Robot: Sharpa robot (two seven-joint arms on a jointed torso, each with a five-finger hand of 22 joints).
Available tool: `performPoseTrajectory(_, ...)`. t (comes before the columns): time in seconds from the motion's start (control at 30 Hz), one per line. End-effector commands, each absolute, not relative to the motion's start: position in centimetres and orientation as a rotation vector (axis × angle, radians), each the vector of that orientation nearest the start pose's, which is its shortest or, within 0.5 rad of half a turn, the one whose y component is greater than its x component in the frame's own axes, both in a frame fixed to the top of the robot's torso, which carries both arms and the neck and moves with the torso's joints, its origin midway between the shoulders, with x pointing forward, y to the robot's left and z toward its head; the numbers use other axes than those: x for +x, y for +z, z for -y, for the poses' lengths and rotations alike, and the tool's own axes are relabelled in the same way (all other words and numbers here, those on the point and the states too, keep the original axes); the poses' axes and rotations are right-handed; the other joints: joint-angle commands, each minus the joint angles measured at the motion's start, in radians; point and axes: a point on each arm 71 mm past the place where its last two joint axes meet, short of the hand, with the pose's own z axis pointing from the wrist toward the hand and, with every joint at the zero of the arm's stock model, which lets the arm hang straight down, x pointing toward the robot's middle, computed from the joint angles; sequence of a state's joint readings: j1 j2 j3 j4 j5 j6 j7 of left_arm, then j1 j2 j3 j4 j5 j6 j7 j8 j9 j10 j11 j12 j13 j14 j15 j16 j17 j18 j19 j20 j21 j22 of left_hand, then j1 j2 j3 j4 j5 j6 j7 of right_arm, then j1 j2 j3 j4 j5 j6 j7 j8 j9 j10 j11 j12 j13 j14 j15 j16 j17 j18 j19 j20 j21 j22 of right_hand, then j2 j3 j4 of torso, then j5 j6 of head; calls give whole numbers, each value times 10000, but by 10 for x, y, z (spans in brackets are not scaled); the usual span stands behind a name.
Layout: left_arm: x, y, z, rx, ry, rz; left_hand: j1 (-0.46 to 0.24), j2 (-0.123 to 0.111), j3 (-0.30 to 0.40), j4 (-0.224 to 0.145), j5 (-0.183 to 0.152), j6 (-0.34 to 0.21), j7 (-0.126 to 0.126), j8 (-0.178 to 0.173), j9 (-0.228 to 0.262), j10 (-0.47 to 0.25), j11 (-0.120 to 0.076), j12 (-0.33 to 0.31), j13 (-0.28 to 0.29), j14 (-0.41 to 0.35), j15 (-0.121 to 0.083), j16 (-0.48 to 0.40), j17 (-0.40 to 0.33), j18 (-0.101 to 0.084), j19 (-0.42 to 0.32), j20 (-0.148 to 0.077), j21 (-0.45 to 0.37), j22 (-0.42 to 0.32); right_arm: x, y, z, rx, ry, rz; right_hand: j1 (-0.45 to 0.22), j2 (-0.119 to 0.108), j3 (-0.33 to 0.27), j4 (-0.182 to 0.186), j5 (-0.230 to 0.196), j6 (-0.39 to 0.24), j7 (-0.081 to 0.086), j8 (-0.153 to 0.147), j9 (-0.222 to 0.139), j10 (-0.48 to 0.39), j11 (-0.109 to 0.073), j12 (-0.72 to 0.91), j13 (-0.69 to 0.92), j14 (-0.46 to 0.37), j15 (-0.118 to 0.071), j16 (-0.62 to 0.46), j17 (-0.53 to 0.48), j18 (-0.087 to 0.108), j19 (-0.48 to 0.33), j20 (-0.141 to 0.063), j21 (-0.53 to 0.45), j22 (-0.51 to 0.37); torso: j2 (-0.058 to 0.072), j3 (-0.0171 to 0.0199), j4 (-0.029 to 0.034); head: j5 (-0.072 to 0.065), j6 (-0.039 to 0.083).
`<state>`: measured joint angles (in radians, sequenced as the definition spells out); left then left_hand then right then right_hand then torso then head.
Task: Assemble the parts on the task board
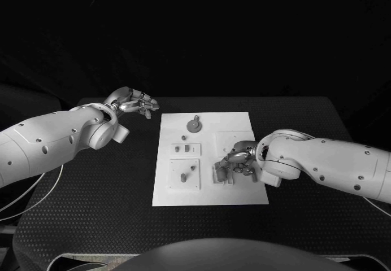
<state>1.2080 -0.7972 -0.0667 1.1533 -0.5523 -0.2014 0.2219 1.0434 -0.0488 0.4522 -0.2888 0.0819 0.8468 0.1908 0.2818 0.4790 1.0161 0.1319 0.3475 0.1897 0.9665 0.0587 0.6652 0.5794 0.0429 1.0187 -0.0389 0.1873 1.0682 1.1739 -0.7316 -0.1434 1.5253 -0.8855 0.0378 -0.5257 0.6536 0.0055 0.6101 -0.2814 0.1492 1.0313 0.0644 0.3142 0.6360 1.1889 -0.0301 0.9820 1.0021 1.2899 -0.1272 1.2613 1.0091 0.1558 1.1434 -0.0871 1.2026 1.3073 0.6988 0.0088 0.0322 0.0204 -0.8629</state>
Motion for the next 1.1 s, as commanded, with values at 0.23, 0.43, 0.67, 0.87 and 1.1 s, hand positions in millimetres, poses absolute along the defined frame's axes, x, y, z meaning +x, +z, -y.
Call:
performPoseTrajectory(0.23,540,-207,-292,-6782,-10433,-16617,-106,-35,-17,10,34,24,-69,37,-17,-21,-12,64,19,15,-4,-19,19,191,57,-20,44,17,446,-274,160,2501,5129,-24726,289,428,5,0,29,169,106,-10,6,-2,-55,-56,-21,-24,-86,-52,-12,1060,-20,84,-59,99,0,13,-13,46,-22)
performPoseTrajectory(0.43,540,-207,-293,-6788,-10419,-16610,-109,-35,-15,11,35,24,-69,38,-18,-23,-12,67,21,15,-4,-21,24,190,57,-20,43,20,447,-276,162,2517,4986,-24744,244,401,3,14,29,165,110,-27,-3,-13,-52,-62,-25,-29,-86,-59,-10,1060,-21,93,-66,95,-2,10,-16,50,-36)
performPoseTrajectory(0.67,540,-207,-293,-6786,-10424,-16613,-113,-35,-14,12,35,23,-69,40,-20,-25,-12,70,23,15,-3,-24,28,189,57,-20,43,22,448,-280,162,2424,4866,-24854,163,323,-1,43,28,153,117,-58,-19,-37,-46,-71,-30,-41,-86,-73,-4,1060,-23,106,-81,87,0,17,-10,63,-55)
performPoseTrajectory(0.87,540,-207,-293,-6788,-10418,-16607,-115,-35,-13,12,35,23,-69,40,-21,-27,-11,72,25,15,-3,-26,32,189,56,-20,43,24,446,-282,161,2330,4859,-24984,-74,12,-21,188,28,153,122,-106,-41,-71,-41,-71,-32,-59,-86,-95,14,1060,-18,117,-117,67,-1,16,-14,76,-63)
performPoseTrajectory(1.1,540,-207,-293,-6785,-10424,-16610,-116,-35,-11,12,36,22,-69,41,-23,-30,-11,74,27,15,-3,-28,36,189,56,-21,42,27,446,-284,160,2237,4845,-25051,-332,-314,3,370,29,124,134,-166,-59,-124,-31,-71,-32,-91,-84,-127,34,1060,-25,107,-157,54,-3,16,-17,85,-82)
